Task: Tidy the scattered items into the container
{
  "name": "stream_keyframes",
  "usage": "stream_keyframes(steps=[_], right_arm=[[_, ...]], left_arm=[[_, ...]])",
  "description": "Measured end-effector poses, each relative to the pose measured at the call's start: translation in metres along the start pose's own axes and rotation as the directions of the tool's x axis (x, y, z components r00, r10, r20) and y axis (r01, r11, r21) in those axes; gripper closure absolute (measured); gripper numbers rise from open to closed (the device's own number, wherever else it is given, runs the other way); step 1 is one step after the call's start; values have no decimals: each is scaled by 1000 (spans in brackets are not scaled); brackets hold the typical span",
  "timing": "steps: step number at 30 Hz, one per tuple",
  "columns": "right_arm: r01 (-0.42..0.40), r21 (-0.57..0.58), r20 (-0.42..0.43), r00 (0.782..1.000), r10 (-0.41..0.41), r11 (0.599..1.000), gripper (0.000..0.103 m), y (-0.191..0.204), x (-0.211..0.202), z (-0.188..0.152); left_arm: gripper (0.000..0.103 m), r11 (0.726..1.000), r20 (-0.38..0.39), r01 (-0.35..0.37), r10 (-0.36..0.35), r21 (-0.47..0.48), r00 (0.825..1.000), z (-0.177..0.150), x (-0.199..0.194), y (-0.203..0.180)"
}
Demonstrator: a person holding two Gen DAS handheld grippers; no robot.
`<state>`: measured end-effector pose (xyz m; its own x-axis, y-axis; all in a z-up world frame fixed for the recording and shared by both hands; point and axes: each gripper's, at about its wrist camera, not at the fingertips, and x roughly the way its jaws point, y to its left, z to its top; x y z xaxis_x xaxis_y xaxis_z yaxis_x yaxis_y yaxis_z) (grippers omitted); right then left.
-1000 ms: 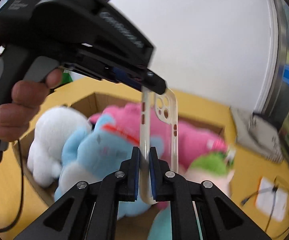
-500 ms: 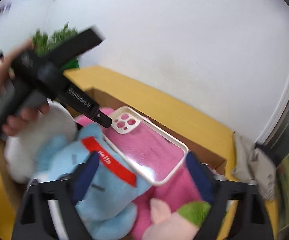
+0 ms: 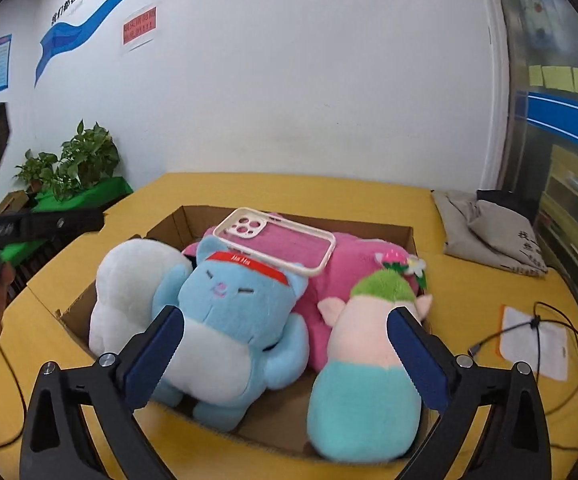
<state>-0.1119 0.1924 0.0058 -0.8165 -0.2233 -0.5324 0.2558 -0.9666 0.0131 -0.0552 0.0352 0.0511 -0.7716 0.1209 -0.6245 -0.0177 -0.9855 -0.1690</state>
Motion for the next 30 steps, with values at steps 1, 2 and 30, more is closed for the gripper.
stream_keyframes(steps=[1, 2, 30], right_arm=[[10, 4, -2, 1000, -10, 1000, 0, 4, -3, -4], [23, 12, -7, 1000, -23, 1000, 0, 8, -5, -8], [215, 91, -22, 977, -214, 972, 0, 31, -73, -65]], left_arm=[[23, 1000, 8, -4, 4, -14, 1000, -13, -8, -5], [23, 1000, 16, 0, 0, -28, 1000, -22, -14, -8], [23, 1000, 9, -28, 28, 2, 1000, -105, -63, -39]])
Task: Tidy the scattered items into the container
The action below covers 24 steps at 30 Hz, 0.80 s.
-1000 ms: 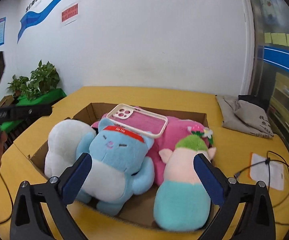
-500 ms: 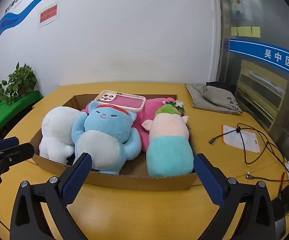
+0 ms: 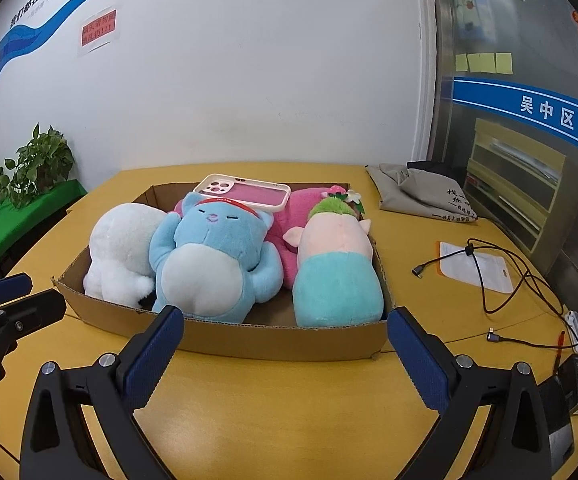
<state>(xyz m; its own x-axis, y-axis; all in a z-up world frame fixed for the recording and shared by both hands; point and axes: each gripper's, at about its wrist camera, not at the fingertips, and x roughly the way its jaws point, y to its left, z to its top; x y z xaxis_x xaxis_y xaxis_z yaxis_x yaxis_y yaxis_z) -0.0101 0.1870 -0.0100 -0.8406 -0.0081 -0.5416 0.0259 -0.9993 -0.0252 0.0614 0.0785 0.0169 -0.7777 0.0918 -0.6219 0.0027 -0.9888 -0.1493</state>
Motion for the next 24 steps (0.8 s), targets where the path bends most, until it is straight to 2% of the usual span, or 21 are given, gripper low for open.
stream_keyframes(steps=[13, 24], right_arm=[[5, -9, -12, 1000, -6, 1000, 0, -2, 1, -5], [10, -1, -15, 1000, -10, 1000, 0, -4, -1, -5]], left_arm=[[23, 1000, -3, -21, 21, 0, 1000, -1, 3, -4], [23, 1000, -4, -12, 12, -2, 1000, -2, 4, -5]])
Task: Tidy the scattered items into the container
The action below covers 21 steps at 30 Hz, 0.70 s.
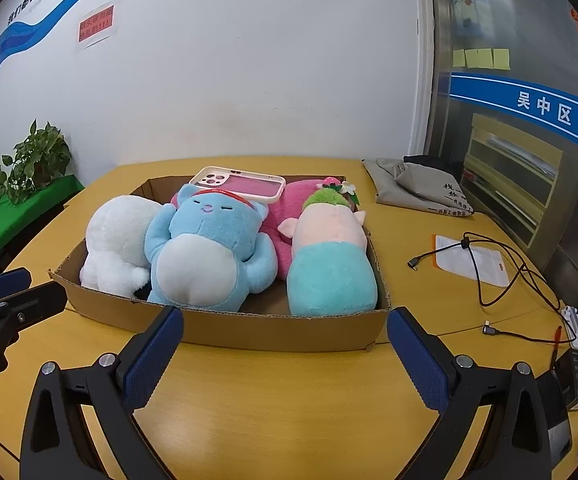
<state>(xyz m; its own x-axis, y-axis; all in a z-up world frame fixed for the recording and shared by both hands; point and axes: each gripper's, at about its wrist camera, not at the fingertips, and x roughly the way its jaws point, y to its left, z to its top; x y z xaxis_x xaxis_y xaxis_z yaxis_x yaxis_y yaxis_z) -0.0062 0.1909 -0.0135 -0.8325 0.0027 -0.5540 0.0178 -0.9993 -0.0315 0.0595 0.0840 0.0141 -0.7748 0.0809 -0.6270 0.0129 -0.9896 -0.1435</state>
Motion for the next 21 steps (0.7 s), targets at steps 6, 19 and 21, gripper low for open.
stream_keyframes(steps=[6, 19, 21], right_arm=[[4, -4, -11, 1000, -4, 1000, 0, -1, 1, -2], [6, 0, -21, 1000, -6, 1000, 0, -3, 5, -4], [7, 3, -26, 1000, -6, 1000, 0, -4, 7, -5]], left_arm=[[23, 1000, -10, 0, 0, -5, 1000, -3, 1, 0], [23, 1000, -47, -20, 20, -6, 999, -6, 9, -1], [23, 999, -68, -37, 37, 5, 997, -7, 14, -2]])
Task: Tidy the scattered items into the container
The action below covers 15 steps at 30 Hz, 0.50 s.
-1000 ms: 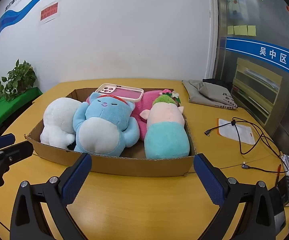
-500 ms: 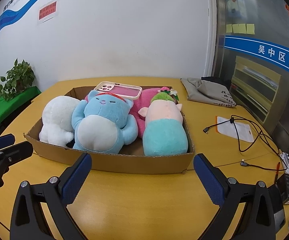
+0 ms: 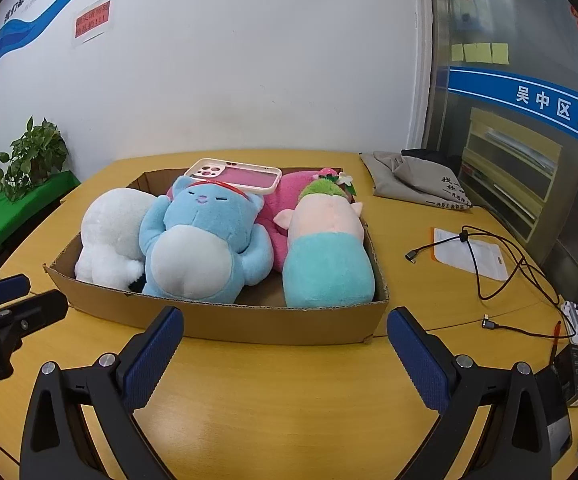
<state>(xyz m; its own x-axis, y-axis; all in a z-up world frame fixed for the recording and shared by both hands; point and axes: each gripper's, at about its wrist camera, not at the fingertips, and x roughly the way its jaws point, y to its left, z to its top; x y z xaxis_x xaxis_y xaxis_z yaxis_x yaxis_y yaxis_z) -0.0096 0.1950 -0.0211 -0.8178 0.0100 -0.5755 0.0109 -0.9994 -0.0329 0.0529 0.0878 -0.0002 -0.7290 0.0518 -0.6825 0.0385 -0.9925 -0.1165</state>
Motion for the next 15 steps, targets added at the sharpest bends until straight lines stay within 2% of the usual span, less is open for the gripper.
stream_keyframes(steps=[2, 9, 12, 15], right_arm=[[4, -1, -7, 1000, -4, 1000, 0, 0, 2, -1], [5, -6, -18, 1000, -5, 1000, 0, 0, 5, -1], [8, -5, -20, 1000, -8, 1000, 0, -1, 6, -1], [6, -5, -24, 1000, -6, 1000, 0, 0, 7, -2]], left_arm=[[23, 1000, -7, -8, 8, -2, 1000, -1, 3, 0], [23, 997, -73, 42, -46, -60, 996, -4, 15, 7], [23, 998, -74, 51, -54, -46, 996, -4, 14, 5], [23, 1000, -48, 26, -27, -16, 998, -5, 7, -2]])
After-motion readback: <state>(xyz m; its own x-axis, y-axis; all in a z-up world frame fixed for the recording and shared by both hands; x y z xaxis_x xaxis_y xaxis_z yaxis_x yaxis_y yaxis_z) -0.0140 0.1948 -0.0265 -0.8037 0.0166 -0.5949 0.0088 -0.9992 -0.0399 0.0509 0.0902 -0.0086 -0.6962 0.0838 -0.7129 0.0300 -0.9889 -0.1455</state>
